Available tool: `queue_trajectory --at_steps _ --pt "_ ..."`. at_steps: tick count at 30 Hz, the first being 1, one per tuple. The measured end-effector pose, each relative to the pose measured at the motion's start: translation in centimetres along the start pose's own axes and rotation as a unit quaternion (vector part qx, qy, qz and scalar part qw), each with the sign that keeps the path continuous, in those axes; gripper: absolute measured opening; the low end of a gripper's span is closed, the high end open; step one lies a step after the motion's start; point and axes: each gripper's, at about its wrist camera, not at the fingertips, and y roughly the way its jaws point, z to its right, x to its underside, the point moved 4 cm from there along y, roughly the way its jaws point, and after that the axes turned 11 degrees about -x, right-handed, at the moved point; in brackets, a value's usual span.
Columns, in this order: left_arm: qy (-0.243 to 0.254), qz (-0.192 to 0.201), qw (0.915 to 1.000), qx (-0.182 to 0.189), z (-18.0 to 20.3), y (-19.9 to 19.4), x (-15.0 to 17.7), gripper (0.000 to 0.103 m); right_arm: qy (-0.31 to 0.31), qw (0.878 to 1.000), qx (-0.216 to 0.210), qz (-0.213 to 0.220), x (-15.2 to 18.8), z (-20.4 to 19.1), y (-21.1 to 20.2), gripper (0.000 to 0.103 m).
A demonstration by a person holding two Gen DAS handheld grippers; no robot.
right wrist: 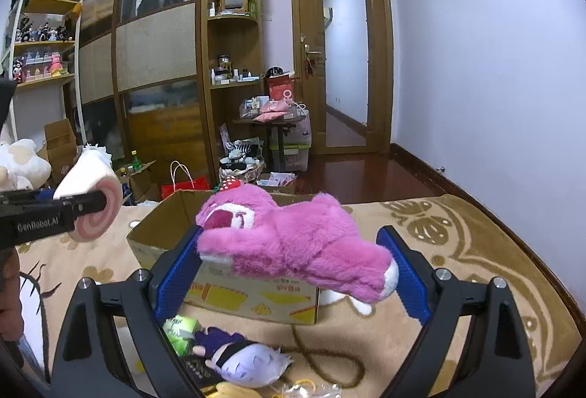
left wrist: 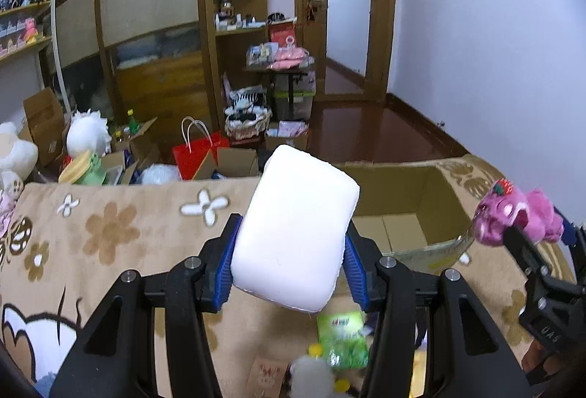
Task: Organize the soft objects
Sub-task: 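Lift the foam block with the left tool while the right tool lifts the pink bear, then lower both held items into the box and open both tools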
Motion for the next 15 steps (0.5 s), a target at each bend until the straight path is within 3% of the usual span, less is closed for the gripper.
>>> queue_trajectory --at_steps 15 --pt "0.033 -0.010 0.9993 0.015 3.7 5.4 -1.6 0.050 0.011 1.000 -0.011 0.015 -1.2 1.6 4.5 0.098"
